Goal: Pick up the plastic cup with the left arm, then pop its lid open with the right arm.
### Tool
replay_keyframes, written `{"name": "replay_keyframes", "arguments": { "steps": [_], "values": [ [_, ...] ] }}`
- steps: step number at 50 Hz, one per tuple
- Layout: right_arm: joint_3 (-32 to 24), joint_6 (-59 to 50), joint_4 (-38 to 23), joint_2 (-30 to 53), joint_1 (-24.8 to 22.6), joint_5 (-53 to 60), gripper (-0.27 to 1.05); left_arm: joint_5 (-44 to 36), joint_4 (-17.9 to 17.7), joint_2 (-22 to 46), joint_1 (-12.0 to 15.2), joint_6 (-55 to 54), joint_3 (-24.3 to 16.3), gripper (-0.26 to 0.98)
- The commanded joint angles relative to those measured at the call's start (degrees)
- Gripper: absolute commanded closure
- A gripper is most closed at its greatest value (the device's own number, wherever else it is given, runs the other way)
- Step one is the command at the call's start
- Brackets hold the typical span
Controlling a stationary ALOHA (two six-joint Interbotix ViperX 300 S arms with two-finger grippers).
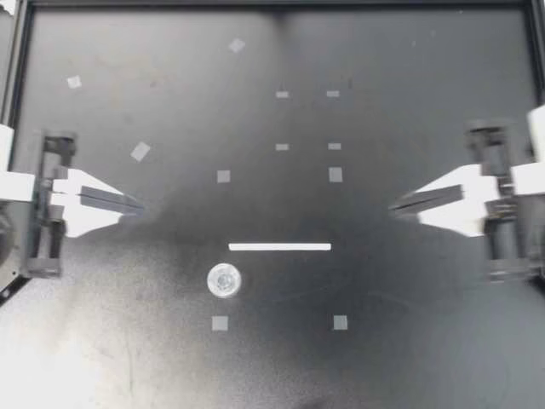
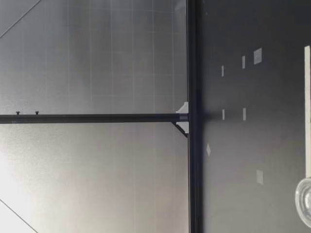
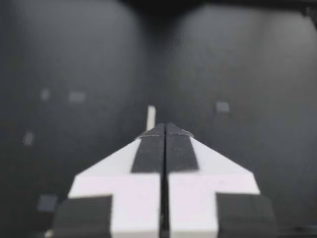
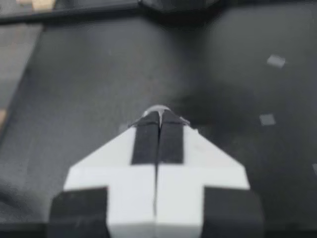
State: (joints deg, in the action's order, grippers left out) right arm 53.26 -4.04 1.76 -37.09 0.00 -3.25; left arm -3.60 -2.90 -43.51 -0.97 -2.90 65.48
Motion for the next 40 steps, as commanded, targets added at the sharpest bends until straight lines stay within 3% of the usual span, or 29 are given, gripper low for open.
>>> {"name": "replay_keyframes", "arguments": {
  "steps": [1,13,25,40],
  "values": [
    [-4.75,0.18,-0.26,6.42,-1.93,1.05,0.94,-1.58,-0.35,3.25,-0.35,-1.32,-1.58,0.86],
    [-9.93,-0.26,-0.44,24.43,-3.60,9.93,0.94,-12.66,-0.26,9.84,-3.08,-2.72,2.55,0.86],
    [-15.21,-3.52,-0.44,35.60,-3.96,13.01,0.94,-16.26,-0.35,16.08,-4.66,-3.25,3.16,0.82],
    [-19.34,-7.29,-0.44,42.36,-5.01,14.15,0.94,-18.28,-0.35,24.87,-5.10,-3.16,2.46,0.53]
  ]
}}
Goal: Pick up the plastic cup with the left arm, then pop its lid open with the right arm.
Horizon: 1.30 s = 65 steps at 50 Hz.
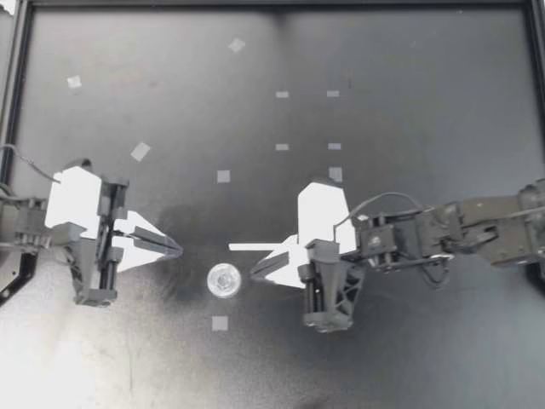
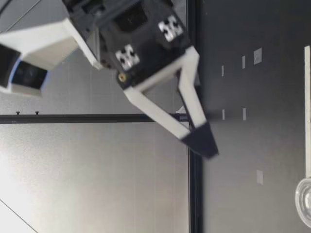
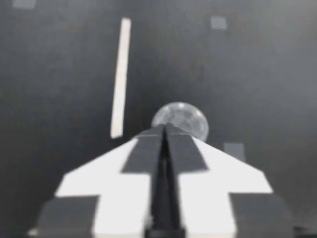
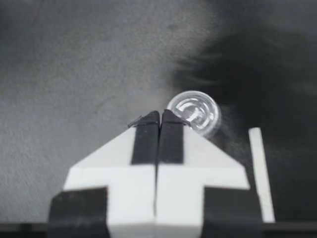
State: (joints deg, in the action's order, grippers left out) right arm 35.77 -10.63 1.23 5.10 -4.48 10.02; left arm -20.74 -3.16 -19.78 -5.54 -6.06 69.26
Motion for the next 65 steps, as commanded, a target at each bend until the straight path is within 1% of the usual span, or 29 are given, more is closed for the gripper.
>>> {"name": "replay_keyframes", "arguments": {
  "steps": [1,4,8,19,26,32,40,51,65],
  "values": [
    [-2.02,-1.05,0.00,0.53,-0.53,0.97,0.94,-1.49,0.00,1.58,-0.62,0.00,-1.32,0.51],
    [-2.29,-1.85,0.00,1.67,-0.53,1.32,0.94,-2.29,-0.09,3.08,-0.88,-0.09,-1.32,0.43],
    [-2.64,-2.29,0.09,2.81,-0.62,1.93,0.94,-3.96,-0.09,5.10,-1.05,-0.09,-1.41,0.37],
    [-3.87,-4.92,0.00,6.06,-0.70,3.87,0.94,-8.44,0.00,11.69,-1.58,-0.70,-2.20,0.35],
    [-4.22,-5.19,0.00,7.47,-0.70,4.66,0.94,-8.96,0.00,15.56,-1.85,-0.70,-3.43,0.32],
    [-4.75,-6.06,0.00,9.05,-0.70,4.66,0.94,-8.96,0.09,17.93,-2.37,-0.53,-4.13,0.26],
    [-5.89,-6.59,0.00,11.25,-0.79,4.66,0.94,-8.96,0.09,19.16,-3.25,-0.62,-4.31,0.18],
    [-7.82,-6.59,0.00,13.89,-0.70,4.66,0.94,-8.96,0.09,19.95,-3.60,-0.70,-4.92,0.16],
    [-8.00,-6.50,0.00,13.97,0.26,4.66,0.94,-8.96,0.09,22.94,-3.78,-0.70,-6.50,0.13]
  ]
}}
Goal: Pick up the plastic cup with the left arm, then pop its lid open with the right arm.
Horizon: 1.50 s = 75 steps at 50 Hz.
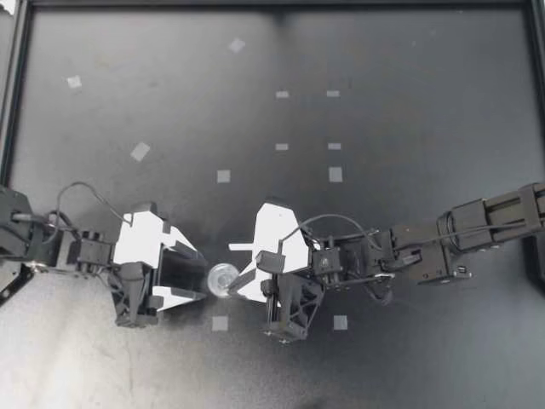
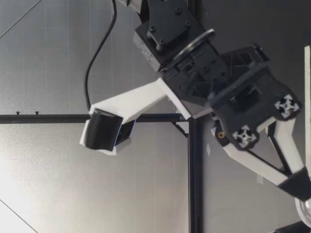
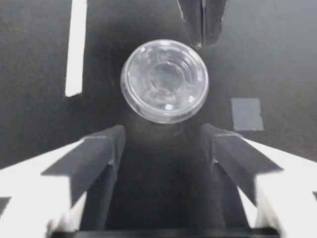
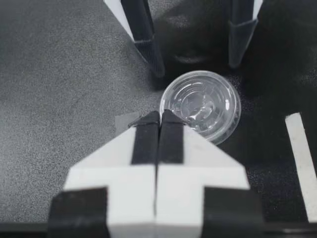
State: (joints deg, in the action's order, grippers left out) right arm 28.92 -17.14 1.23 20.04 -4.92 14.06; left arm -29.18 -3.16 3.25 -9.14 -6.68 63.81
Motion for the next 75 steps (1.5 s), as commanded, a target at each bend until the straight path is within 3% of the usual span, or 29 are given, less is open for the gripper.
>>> {"name": "replay_keyframes", "arguments": {
  "steps": [1,45,75],
  "values": [
    [-1.14,0.00,0.00,-0.88,0.79,0.62,0.94,-0.53,0.09,0.09,-0.18,-0.09,-1.14,0.13],
    [0.88,-0.62,-0.09,-1.14,2.02,0.62,0.94,-5.80,0.00,5.63,-0.18,-0.97,-3.69,0.13],
    [1.67,-2.81,0.00,0.18,1.93,0.88,0.94,-5.01,0.00,5.98,-0.18,-1.14,-4.66,0.13]
  ]
}}
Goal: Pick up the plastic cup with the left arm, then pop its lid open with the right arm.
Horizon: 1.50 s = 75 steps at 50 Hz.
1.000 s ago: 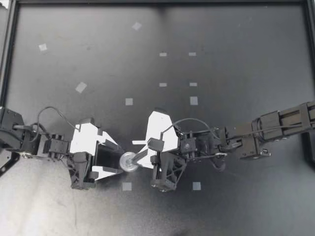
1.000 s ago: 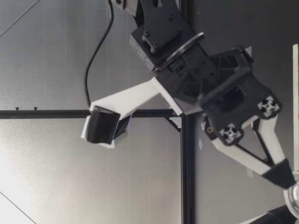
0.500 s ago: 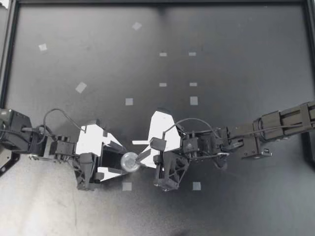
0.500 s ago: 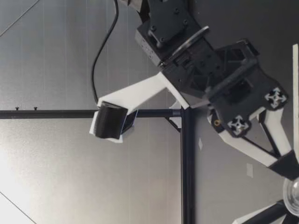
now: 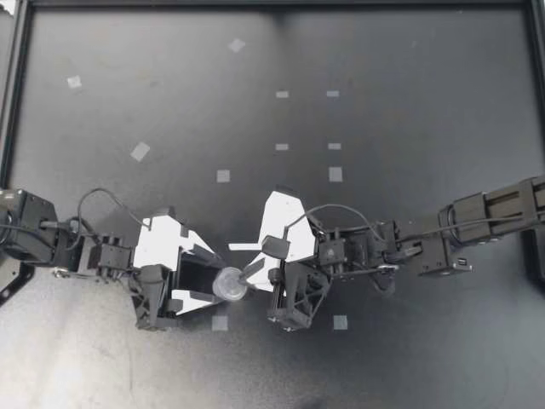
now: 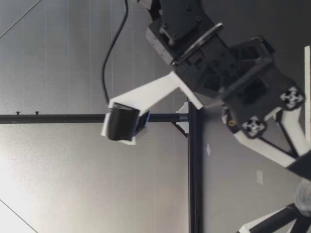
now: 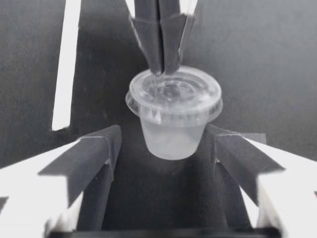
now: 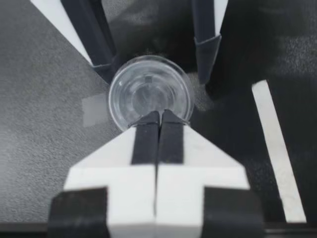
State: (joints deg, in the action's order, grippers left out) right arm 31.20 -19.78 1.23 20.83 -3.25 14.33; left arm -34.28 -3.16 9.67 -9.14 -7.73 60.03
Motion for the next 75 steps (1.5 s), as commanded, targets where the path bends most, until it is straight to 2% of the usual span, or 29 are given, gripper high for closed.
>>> {"name": "replay_keyframes", "arguments": {
  "steps": [1,15,25,44,53,58,62,65,68,73,75],
  "values": [
    [-0.62,-0.35,0.00,-0.53,0.26,0.70,0.94,0.18,0.00,-0.44,-0.18,-0.09,-1.05,0.13],
    [-0.62,-0.97,-0.09,-0.44,0.18,1.32,0.94,1.49,0.00,-0.35,-0.18,-0.18,-1.49,0.13],
    [-0.62,-0.97,-0.09,-0.62,0.18,1.32,0.94,5.80,0.00,0.26,-0.18,-0.18,-3.25,0.15],
    [0.18,-0.97,-0.09,-1.49,0.26,1.32,0.94,8.26,0.00,0.44,-0.18,-0.18,-4.22,0.42],
    [3.60,-2.02,0.70,-5.98,0.44,1.23,0.94,8.26,-0.26,-2.11,-0.18,-0.35,-3.25,0.43],
    [7.29,-4.22,1.76,-11.78,0.97,0.97,0.92,7.73,-1.49,-5.54,0.53,-0.35,-2.02,0.43],
    [10.20,-6.59,1.67,-16.52,0.97,1.41,0.86,6.68,-2.64,-8.70,1.49,0.09,-0.44,0.43],
    [12.22,-9.58,1.85,-19.69,0.88,2.64,0.75,4.39,-2.64,-11.34,2.37,0.62,0.70,0.43],
    [14.06,-14.06,1.85,-21.88,0.79,5.71,0.57,0.35,-2.72,-13.80,2.99,1.93,1.76,0.43],
    [17.40,-24.08,1.76,-23.47,0.79,14.41,0.15,-6.86,-2.72,-16.96,4.22,5.01,2.72,0.44],
    [18.46,-27.77,1.76,-23.47,0.79,18.02,0.02,-9.84,-2.72,-18.11,4.66,7.12,2.90,0.44]
  ]
}}
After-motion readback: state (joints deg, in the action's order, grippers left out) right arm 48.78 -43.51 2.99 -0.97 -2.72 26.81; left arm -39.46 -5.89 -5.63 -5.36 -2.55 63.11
